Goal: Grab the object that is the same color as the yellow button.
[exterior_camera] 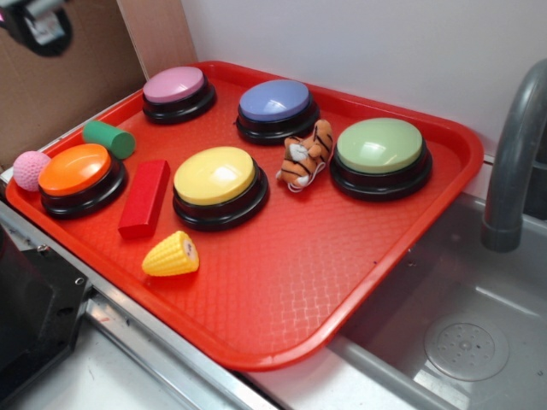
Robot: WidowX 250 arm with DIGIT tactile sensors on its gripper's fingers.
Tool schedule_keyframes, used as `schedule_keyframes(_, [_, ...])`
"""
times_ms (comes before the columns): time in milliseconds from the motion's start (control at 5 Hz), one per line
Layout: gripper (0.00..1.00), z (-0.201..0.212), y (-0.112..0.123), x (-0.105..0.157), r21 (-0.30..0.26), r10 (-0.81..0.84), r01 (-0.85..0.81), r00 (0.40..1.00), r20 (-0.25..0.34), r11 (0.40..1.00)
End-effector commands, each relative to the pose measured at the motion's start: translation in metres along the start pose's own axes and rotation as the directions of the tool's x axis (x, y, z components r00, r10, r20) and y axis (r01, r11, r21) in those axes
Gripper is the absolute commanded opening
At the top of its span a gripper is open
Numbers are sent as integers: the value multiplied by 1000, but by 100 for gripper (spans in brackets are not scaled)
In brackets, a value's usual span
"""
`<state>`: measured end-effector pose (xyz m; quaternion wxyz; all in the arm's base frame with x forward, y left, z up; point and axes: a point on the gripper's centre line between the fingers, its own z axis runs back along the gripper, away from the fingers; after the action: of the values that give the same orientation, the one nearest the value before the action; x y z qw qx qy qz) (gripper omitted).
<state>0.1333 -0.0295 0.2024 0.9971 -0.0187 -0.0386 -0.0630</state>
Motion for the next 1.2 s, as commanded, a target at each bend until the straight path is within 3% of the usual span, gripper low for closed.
schedule_keyframes(0, [100, -31, -17, 12, -28, -174, 175, 983, 54, 984])
schedule_keyframes(200, [100, -54, -13, 14, -13, -160, 161, 987, 31, 987])
schedule_keyframes(400, [100, -76, -17, 22, 40, -210, 207, 974, 87, 977])
schedule_keyframes(800, [100, -121, -32, 19, 26, -299, 298, 953, 50, 954])
schedule_keyframes(1000, [100, -142, -31, 11, 12, -296, 296, 955, -1, 955])
